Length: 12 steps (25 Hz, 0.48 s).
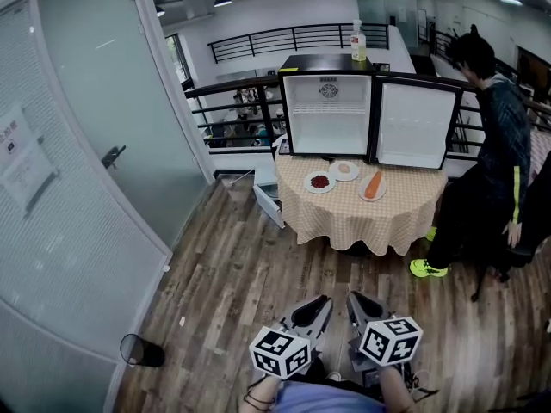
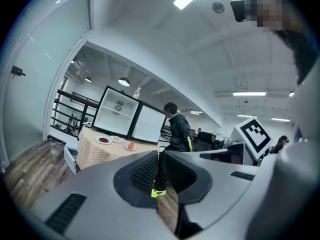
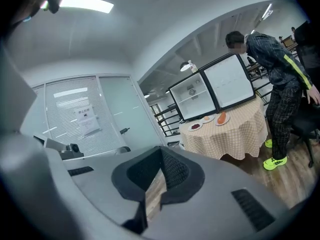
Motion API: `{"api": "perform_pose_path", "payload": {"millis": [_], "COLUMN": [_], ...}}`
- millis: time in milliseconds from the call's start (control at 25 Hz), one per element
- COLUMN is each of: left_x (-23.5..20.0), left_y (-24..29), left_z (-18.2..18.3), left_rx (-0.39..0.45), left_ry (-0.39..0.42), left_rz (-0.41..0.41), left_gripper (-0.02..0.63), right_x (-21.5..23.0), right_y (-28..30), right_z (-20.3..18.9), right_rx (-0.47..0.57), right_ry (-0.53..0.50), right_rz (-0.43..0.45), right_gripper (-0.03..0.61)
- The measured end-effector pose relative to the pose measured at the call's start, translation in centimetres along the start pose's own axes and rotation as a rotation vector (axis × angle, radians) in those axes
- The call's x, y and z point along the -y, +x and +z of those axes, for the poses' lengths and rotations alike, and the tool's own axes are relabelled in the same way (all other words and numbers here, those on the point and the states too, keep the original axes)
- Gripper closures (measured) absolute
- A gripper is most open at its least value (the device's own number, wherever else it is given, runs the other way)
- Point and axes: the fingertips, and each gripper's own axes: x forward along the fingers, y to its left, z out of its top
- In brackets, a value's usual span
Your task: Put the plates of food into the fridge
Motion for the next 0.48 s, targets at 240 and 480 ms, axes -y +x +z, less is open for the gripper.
{"api": "perform_pose_path", "payload": {"millis": [240, 480], "left_x": [-0.7, -2.3], "left_y": [-0.2, 1.1], "left_z": [0.0, 0.0], "left_rx": [-0.007, -0.026], "left_ry": [0.001, -0.012], "left_rz": [0.020, 0.031], "left_gripper": [0.580, 0.580], "right_x": [0.0, 0.7], "right_y": [1.0, 3.0], "right_z": [-0.1, 0.2], "right_rx": [-0.011, -0.031], "right_ry": [-0.003, 0.014], "right_rz": [0.017, 0.031], "right_gripper": [0.561, 0.561]}}
